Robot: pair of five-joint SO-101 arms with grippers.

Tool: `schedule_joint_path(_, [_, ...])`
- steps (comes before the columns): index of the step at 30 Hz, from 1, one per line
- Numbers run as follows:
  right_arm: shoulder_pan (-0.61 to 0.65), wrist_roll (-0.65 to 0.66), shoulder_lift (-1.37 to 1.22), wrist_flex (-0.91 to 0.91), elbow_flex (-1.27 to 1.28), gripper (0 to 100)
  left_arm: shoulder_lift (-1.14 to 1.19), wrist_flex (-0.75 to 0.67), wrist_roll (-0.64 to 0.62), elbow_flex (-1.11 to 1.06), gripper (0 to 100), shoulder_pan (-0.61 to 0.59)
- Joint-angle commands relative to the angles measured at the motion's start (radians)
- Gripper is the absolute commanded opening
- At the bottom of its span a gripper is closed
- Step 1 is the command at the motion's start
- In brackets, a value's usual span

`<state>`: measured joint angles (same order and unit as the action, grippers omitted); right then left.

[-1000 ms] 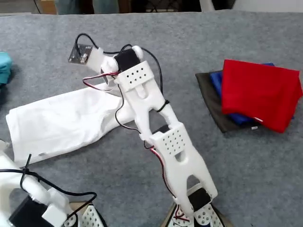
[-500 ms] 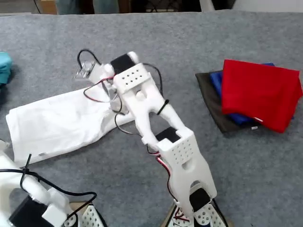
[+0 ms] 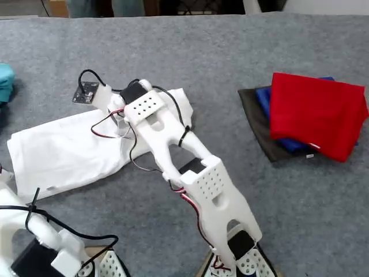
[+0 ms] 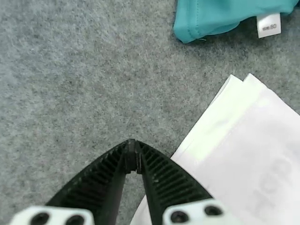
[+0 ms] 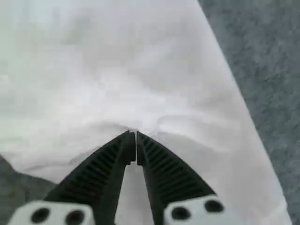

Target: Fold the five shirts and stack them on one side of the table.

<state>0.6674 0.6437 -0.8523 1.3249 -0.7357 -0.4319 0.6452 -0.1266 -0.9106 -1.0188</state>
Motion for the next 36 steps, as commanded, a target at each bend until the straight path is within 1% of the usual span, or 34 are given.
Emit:
schedule_joint_path(1, [0.003, -0.006, 0.024, -0.081, -0.005, 1.5, -0.020, -0.009, 0.006, 0.002, 3, 0.012])
schedule_joint_path(6, [-0.002, -0.008, 0.056, -0.081, -0.076, 1.5, -0.020, -0.009, 0.006, 0.002, 3, 0.012])
schedule_joint_path(8, [-0.015, -0.008, 0.077, -0.035, -0.113, 1.5, -0.020, -0.009, 0.006, 0.002, 3, 0.012])
schedule_joint_path(10, [-0.020, -0.008, 0.099, 0.066, -0.151, 1.5, -0.020, -0.009, 0.006, 0.002, 3, 0.012])
schedule_joint_path(14, [-0.008, -0.002, 0.122, 0.400, -0.231, 1.5, -0.020, -0.009, 0.006, 0.002, 3, 0.012])
schedule_joint_path(15, [0.003, -0.006, 0.124, 0.451, -0.234, 1.5, -0.020, -0.009, 0.006, 0.002, 3, 0.010])
schedule_joint_path(18, [0.005, -0.043, 0.133, 0.436, -0.165, 1.5, -0.020, -0.009, 0.006, 0.002, 3, 0.010])
schedule_joint_path(21, [0.057, -0.046, 0.113, 0.388, -0.116, 1.5, -0.020, -0.011, 0.006, 0.002, 3, 0.010])
schedule_joint_path(24, [0.084, -0.048, 0.067, 0.292, -0.110, 1.5, -0.020, -0.012, 0.006, 0.002, 3, 0.008])
schedule_joint_path(29, [0.083, -0.048, -0.051, 0.091, -0.111, 1.5, -0.020, -0.011, 0.006, 0.002, 3, 0.010])
schedule_joint_path(36, [0.087, -0.048, -0.143, 0.058, -0.171, 1.5, -0.020, -0.009, 0.006, 0.002, 3, 0.007])
